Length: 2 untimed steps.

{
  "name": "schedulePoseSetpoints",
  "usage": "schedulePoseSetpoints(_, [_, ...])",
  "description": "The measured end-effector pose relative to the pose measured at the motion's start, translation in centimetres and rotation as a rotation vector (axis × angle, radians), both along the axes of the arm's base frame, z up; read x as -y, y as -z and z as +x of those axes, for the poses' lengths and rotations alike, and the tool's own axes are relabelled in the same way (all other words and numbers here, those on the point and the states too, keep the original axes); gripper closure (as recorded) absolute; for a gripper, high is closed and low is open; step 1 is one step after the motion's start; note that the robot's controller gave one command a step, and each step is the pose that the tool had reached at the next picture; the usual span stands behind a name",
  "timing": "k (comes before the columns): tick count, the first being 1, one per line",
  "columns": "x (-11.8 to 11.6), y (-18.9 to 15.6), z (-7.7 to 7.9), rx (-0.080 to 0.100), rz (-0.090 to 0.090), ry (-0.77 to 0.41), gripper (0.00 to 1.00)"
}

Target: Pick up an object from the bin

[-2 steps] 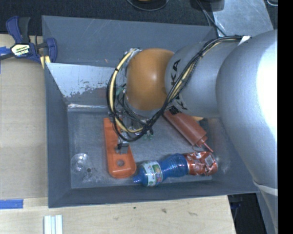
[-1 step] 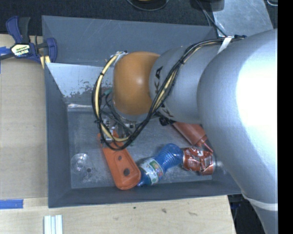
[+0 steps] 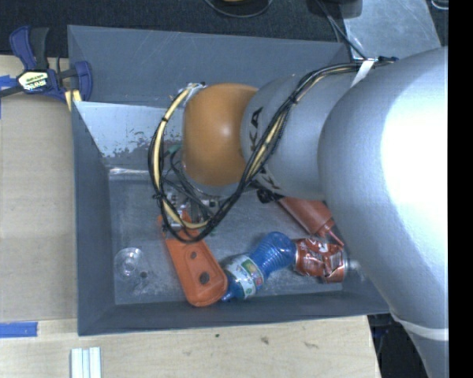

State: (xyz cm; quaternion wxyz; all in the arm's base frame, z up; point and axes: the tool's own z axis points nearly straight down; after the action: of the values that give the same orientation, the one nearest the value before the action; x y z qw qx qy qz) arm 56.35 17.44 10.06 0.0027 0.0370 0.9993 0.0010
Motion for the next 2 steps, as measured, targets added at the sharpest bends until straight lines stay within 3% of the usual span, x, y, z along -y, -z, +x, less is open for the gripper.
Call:
schedulePoseSetpoints(1, [5.4, 2.6, -0.8, 0.016, 0.005, -0.005, 1.00])
schedulePoseSetpoints(2, [6.1, 2.6, 2.2, 0.009, 0.003, -0.080, 1.00])
